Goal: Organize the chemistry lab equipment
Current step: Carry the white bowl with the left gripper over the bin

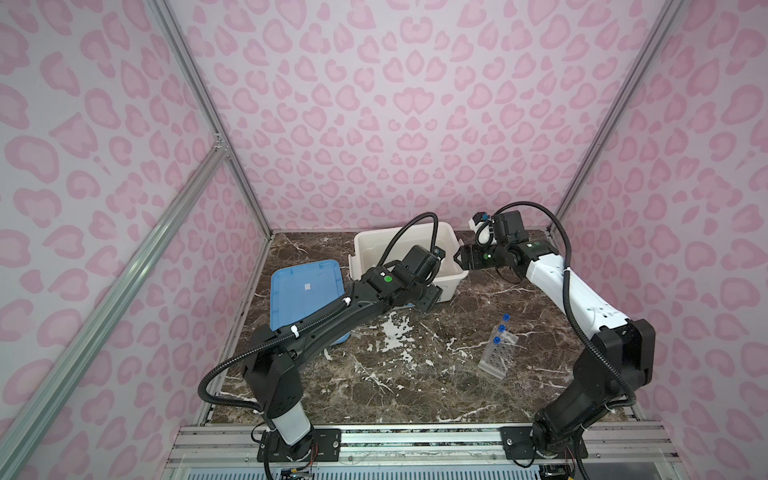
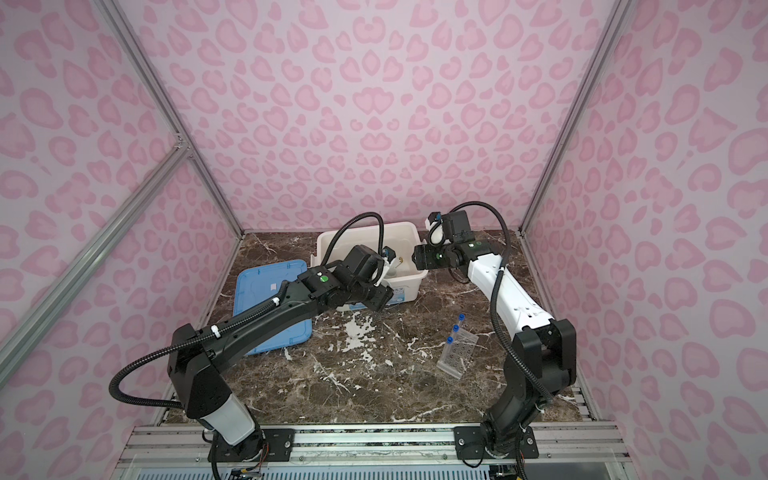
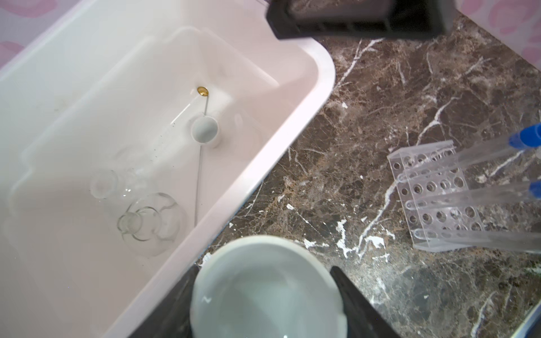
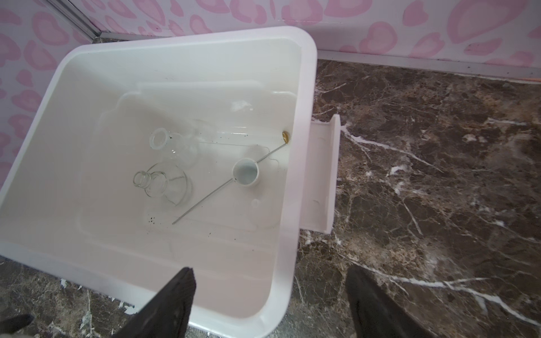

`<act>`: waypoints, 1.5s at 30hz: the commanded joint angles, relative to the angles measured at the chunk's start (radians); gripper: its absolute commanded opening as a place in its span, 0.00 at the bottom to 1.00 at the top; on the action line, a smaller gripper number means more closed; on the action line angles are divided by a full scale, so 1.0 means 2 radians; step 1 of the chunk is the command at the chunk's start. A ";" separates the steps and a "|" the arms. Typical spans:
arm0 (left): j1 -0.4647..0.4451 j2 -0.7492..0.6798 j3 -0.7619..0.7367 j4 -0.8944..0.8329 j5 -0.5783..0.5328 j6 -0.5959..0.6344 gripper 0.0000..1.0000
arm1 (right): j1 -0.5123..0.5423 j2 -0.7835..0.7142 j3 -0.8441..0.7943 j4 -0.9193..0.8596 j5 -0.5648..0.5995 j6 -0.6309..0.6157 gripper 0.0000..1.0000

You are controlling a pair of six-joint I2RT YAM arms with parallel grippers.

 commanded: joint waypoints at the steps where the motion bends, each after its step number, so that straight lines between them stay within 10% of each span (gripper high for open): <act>1: 0.015 0.009 0.020 -0.006 0.016 0.010 0.64 | -0.001 -0.001 -0.006 0.013 -0.012 0.003 0.82; 45: 0.134 0.279 0.225 0.034 0.077 0.041 0.63 | 0.012 -0.002 -0.075 0.037 -0.092 0.013 0.51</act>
